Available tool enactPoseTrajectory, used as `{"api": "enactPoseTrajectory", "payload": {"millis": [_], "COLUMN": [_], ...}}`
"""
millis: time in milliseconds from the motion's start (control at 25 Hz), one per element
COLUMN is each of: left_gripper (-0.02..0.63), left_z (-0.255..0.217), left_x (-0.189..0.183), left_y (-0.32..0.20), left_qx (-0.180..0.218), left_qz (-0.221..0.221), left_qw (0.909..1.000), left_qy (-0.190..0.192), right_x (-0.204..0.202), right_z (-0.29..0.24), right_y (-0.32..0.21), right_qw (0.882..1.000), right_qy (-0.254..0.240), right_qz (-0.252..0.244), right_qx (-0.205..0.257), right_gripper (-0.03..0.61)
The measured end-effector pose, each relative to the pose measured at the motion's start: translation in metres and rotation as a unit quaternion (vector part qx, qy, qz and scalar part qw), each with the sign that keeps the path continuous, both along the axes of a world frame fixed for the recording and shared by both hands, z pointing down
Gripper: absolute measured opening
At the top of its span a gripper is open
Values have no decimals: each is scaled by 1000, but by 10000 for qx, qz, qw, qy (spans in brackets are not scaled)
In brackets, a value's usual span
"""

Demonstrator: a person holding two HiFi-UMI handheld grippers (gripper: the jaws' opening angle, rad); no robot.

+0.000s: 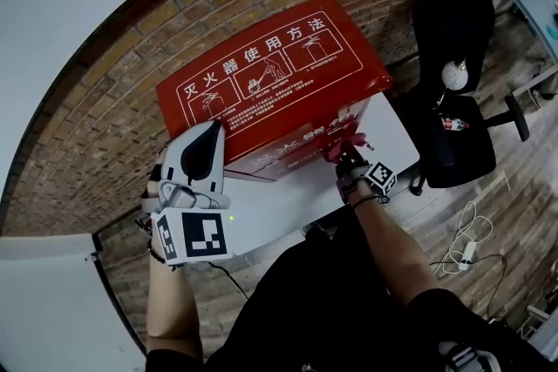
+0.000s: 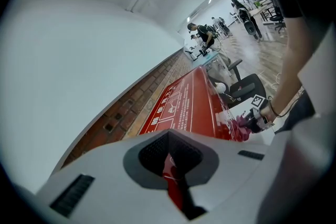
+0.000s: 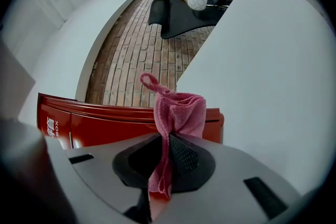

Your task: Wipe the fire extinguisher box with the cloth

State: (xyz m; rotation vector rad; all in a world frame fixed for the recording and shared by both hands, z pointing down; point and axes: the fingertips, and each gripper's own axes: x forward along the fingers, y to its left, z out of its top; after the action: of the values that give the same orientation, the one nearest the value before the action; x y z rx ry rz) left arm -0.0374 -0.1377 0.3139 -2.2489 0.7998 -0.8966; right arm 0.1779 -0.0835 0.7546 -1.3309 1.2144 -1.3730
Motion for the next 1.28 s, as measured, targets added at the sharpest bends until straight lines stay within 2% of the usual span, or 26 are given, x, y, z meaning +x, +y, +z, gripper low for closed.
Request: {"api": "enactPoseTrajectory", "payload": {"millis": [280,560,840,1280], "left_gripper": [12,12,12,12], "left_z": [-1,-3,-3,-3], "left_x": [-1,-1,-1,-1], "left_y": [0,1,1,0], "left_qx": [-38,-34,-34,14], "left_qz": [10,63,95,136], "left_qw": [9999,9996,9995,9993], "left_qy": [116,273,307,347], "right_x": [-6,-11,-11,-10], "right_z": [-28,-62,-87,-147], "right_y": [-1,-2,-1,-3], "right_qw": [9994,9981,9970,9908], "right_qy": [-100,50,121,155], "right_qz": [-40,-132,-144,-167], "right_qx": [334,595,748,1333], "right_gripper": [51,51,51,51]}}
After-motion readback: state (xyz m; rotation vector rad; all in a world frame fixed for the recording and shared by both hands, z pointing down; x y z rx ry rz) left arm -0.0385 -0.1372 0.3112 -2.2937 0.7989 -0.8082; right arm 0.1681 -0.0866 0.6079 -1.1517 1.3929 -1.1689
